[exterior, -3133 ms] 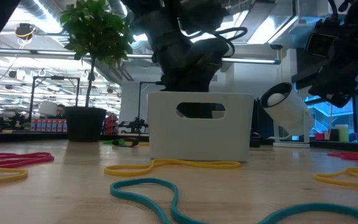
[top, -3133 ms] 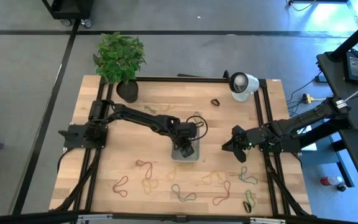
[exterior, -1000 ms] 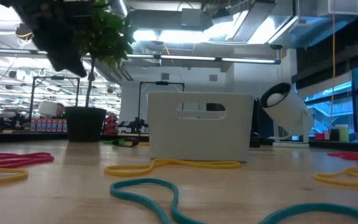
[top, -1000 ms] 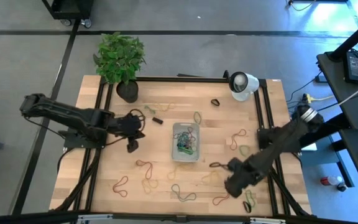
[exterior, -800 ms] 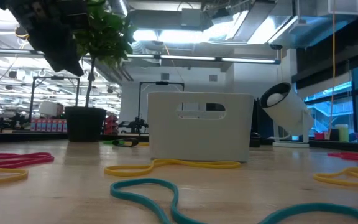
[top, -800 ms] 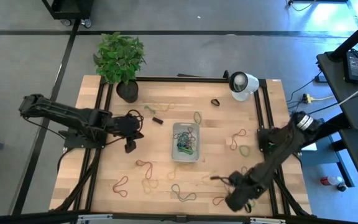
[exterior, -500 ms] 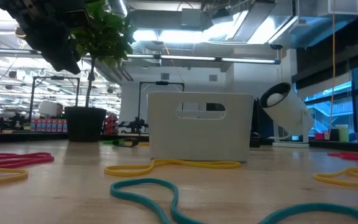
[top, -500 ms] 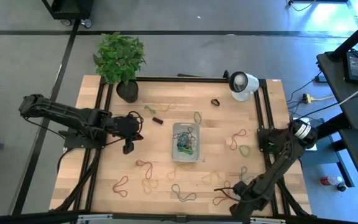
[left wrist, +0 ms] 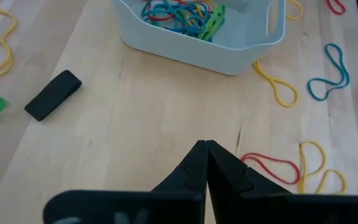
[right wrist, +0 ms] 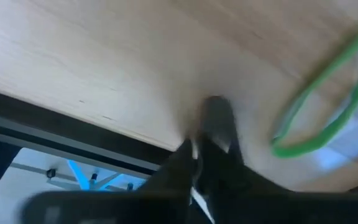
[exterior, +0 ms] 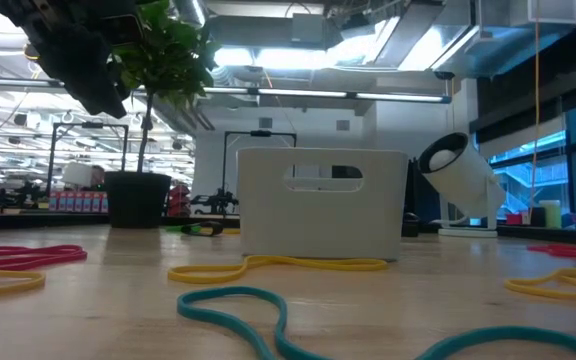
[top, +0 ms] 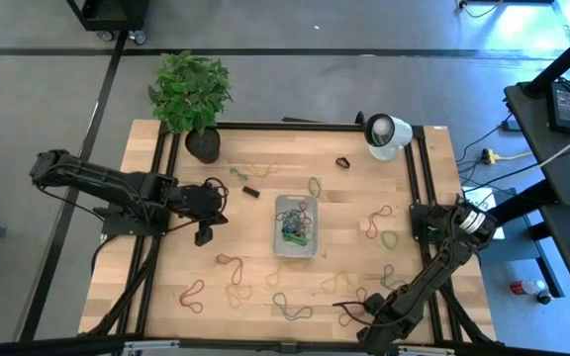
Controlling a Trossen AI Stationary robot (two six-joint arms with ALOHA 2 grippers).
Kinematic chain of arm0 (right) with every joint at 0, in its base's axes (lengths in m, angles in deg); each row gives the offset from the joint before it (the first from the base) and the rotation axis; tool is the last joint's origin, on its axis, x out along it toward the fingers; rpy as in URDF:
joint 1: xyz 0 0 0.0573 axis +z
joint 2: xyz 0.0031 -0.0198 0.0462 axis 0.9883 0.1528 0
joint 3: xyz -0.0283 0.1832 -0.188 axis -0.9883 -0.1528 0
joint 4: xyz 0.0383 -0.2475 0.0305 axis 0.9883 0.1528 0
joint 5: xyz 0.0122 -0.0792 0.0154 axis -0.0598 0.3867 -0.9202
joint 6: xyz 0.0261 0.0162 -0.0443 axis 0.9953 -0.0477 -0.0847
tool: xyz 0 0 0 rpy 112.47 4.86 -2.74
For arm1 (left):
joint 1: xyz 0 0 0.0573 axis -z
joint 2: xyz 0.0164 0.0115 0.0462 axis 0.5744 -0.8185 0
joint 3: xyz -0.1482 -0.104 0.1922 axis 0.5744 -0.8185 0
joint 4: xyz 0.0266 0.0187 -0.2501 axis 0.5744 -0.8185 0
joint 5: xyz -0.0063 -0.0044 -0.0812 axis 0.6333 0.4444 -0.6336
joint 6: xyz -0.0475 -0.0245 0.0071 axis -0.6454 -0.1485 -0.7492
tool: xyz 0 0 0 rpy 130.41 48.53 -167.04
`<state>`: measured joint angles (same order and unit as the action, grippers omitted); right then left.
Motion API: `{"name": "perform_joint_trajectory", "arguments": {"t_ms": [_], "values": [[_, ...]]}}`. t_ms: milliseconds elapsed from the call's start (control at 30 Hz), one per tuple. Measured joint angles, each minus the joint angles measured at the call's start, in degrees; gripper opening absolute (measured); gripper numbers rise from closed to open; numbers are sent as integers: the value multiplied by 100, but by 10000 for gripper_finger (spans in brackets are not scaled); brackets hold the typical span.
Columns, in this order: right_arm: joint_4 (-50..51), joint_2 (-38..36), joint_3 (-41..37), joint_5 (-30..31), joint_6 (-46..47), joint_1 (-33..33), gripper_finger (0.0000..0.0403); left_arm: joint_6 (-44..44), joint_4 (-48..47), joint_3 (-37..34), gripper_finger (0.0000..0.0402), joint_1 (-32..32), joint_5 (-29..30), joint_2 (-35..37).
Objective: Pick and place rubber bands into bin
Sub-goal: Put the black rubber band into the gray bin
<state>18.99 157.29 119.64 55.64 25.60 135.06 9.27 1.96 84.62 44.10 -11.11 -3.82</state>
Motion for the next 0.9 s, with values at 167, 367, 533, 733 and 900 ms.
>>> {"name": "perform_joint_trajectory", "arguments": {"t_ms": [167, 367, 533, 733, 900], "values": [[533, -218, 270, 198, 0, -33, 12, 11, -1, 0, 1, 0, -18, -2], [2304, -438, 1339, 889, -27, -152, 6, 15, 2, 0, 5, -2, 17, -2], [4041, -472, 2444, 1838, -543, -580, 3, 15, 8, 0, 2, -2, 19, -2], [4679, -472, 3286, 3263, -2177, -1669, 2, 15, 124, 0, 4, -1, 28, -4], [3984, -472, 3380, 3978, -4073, -2785, 2, 17, 130, 0, 3, -2, 32, -2]]}}
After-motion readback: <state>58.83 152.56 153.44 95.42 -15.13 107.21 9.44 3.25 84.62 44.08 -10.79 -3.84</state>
